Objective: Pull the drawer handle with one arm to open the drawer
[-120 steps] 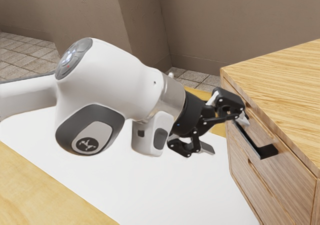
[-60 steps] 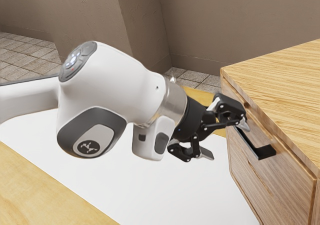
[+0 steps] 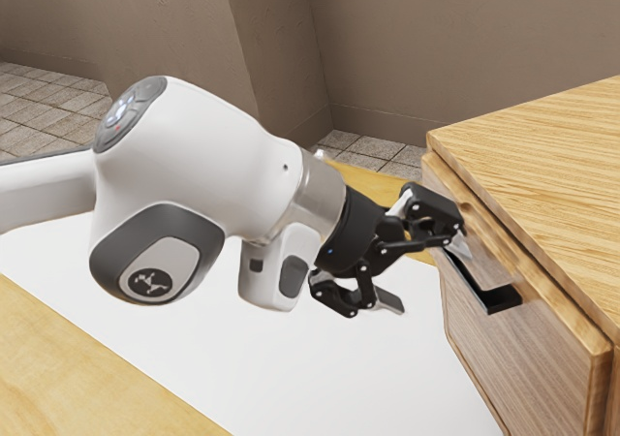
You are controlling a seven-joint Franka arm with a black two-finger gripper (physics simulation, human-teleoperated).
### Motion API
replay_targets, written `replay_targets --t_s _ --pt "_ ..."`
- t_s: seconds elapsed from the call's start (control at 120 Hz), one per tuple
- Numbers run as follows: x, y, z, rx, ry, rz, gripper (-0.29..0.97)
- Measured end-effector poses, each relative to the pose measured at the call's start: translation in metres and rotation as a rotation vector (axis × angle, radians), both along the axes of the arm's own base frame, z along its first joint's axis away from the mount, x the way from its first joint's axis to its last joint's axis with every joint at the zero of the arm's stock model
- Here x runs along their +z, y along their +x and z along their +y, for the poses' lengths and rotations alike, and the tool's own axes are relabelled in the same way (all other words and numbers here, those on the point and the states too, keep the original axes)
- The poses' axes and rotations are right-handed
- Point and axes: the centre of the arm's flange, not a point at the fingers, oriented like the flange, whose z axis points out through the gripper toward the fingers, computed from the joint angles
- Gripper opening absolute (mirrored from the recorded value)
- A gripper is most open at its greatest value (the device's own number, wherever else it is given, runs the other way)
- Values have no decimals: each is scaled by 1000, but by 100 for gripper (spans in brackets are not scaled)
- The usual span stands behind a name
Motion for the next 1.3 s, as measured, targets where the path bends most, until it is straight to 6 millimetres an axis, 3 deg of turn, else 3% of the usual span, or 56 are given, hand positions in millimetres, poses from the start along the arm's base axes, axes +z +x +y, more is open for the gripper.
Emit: replay_targets --t_s 0.892,1.092,1.217,1.3 --pt "-1 -43 46 8 -14 35 68" --pt "0 -53 56 14 -10 27 66" --pt "3 -59 58 12 -2 13 54" --pt "8 -63 54 6 -3 7 58"
